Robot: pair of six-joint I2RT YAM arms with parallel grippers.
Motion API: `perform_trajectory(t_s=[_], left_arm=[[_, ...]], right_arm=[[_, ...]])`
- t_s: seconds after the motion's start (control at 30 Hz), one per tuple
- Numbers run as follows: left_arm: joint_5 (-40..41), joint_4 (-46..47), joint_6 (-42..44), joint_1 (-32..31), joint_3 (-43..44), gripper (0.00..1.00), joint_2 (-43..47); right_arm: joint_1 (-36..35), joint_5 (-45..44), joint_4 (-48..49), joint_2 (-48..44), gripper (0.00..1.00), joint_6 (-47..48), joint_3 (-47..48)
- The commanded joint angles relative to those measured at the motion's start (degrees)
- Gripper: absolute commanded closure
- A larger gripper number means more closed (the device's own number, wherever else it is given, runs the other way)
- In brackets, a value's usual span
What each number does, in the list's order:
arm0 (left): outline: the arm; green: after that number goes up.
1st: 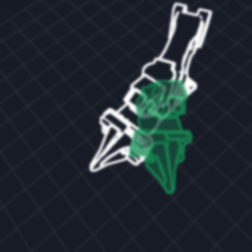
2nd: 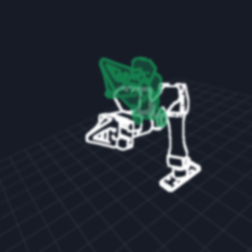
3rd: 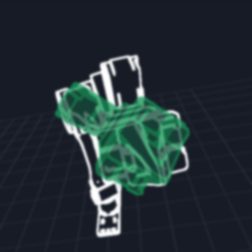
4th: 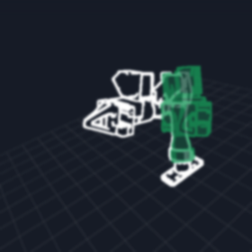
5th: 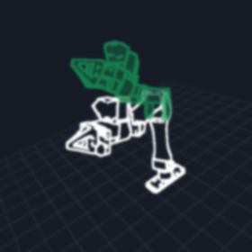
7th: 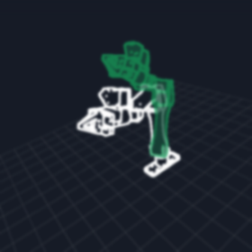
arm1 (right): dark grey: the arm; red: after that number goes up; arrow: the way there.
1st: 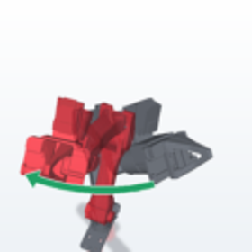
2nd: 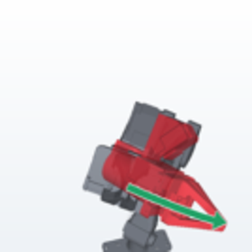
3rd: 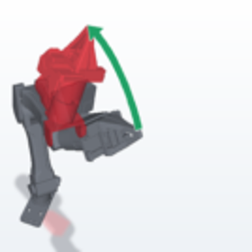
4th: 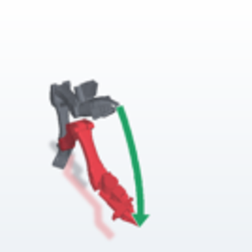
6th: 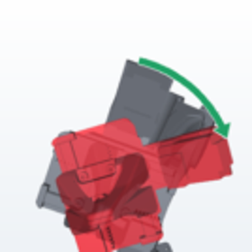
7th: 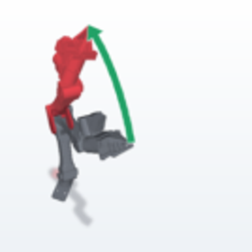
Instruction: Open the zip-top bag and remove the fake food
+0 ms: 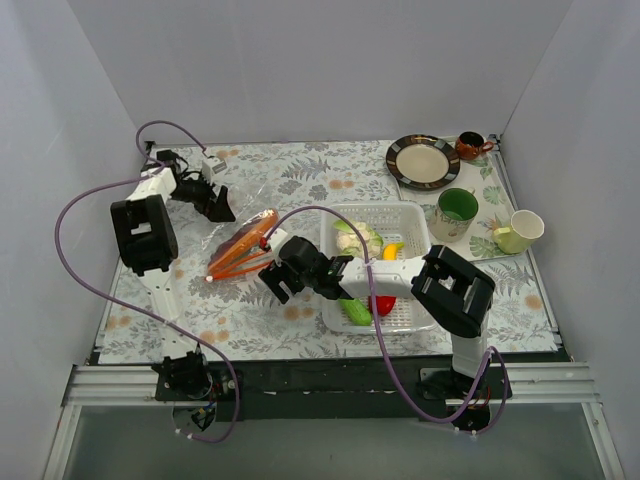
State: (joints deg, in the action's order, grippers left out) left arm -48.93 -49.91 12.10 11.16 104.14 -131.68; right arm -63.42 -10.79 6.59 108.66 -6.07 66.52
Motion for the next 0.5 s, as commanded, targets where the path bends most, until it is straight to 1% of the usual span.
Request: perform_trajectory(t_s=[0.0,0.03,0.07,0.13,0.17,0.2,0.27,0.33,0.37,0.4,0.43,0.47], left_arm=[[2.0,-8.8,4.2,-0.7,-1.8,0.05,5.4],[2.5,-10.3,4.1,-1.4,-1.4,0.08,6.1],[3.4,-11.4,3.0,-1.6,-0.8,0.15,7.3],[3.0,-15.6,1.8,-1.7,0.9,0.16,9.2],[2.6,-17.0,1.8,-1.8,1.1,0.2,11.9],[2.2,-19.5,1.7,-1.8,1.3,0.23,13.1],[2.1,-21.5,0.0,-1.9,1.7,0.27,16.4],[3.0,-24.1,-1.5,-2.0,2.4,0.36,17.8],[3.7,-25.3,-1.9,-2.1,2.6,0.43,18.0],[4.9,-27.1,-3.2,-2.2,3.0,0.63,18.2],[5.2,-28.0,-3.4,-2.1,3.3,0.71,18.3],[5.6,-28.2,-3.7,-2.1,3.1,0.86,18.6]], right_arm=[[0.3,-1.2,1.8,-3.5,0.05,-0.8,-0.4],[0.3,-1.3,1.9,-3.6,0.05,-0.9,-0.5],[0.3,-1.3,2.1,-3.7,0.05,-1.1,-0.9],[0.3,-1.5,2.5,-4.2,0.05,-1.3,-1.3],[0.3,-2.0,2.7,-4.3,0.05,-1.7,-1.8],[0.3,-2.3,2.9,-4.6,0.05,-1.8,-2.2],[0.5,-3.1,3.1,-4.8,0.07,-2.6,-2.6],[0.5,-3.6,3.2,-5.1,0.08,-3.2,-2.7],[0.5,-4.1,3.1,-5.2,0.08,-3.3,-2.8],[0.5,-4.2,3.0,-5.4,0.08,-3.5,-2.8],[0.5,-4.5,3.0,-5.4,0.09,-3.6,-2.8],[0.5,-4.6,2.9,-5.7,0.09,-3.6,-2.9]])
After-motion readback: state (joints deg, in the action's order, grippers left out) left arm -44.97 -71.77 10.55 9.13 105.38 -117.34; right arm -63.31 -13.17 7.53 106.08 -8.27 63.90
